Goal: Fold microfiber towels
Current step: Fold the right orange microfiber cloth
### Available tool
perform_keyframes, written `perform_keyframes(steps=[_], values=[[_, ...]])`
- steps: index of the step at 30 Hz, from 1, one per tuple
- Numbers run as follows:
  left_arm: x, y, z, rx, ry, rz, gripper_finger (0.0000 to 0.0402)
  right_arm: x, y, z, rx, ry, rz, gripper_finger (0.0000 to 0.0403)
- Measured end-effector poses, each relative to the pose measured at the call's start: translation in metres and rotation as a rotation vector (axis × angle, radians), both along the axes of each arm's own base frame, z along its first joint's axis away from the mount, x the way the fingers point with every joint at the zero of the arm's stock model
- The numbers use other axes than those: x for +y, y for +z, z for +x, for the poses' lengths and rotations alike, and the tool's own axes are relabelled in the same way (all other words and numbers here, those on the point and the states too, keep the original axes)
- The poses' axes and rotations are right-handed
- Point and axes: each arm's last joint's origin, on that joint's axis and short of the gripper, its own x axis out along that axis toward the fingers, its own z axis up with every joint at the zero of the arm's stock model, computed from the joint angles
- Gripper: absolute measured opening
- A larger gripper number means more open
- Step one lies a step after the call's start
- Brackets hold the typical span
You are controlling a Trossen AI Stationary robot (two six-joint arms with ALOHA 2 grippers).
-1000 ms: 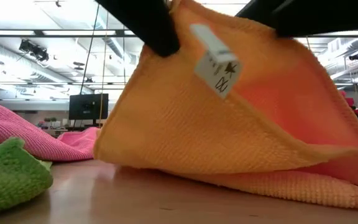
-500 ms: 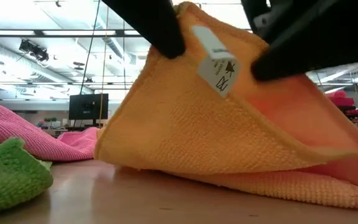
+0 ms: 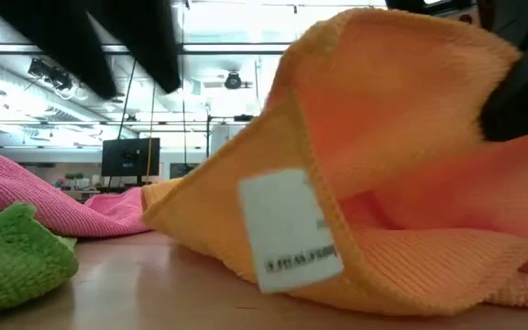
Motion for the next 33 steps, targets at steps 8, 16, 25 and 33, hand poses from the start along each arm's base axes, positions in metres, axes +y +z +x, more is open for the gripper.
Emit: perform_keyframes(steps=[8,16,25,33], values=[[0.013,-0.029,-0.016,0.047,0.036,0.236,0.0191,-0.004,0.0,0.004,0.0,-0.023,0.012,0.0007],[0.024,-0.049,-0.022,0.082,0.016,0.331,0.0165,-0.004,0.001,0.004,-0.001,-0.026,0.016,0.0006],[0.028,-0.07,-0.032,0.027,-0.095,0.541,0.0158,-0.004,0.001,0.005,-0.002,-0.032,0.026,0.0006],[0.03,-0.079,-0.034,0.018,-0.13,0.578,0.0144,-0.006,0.001,0.006,-0.001,-0.044,0.034,0.0006]])
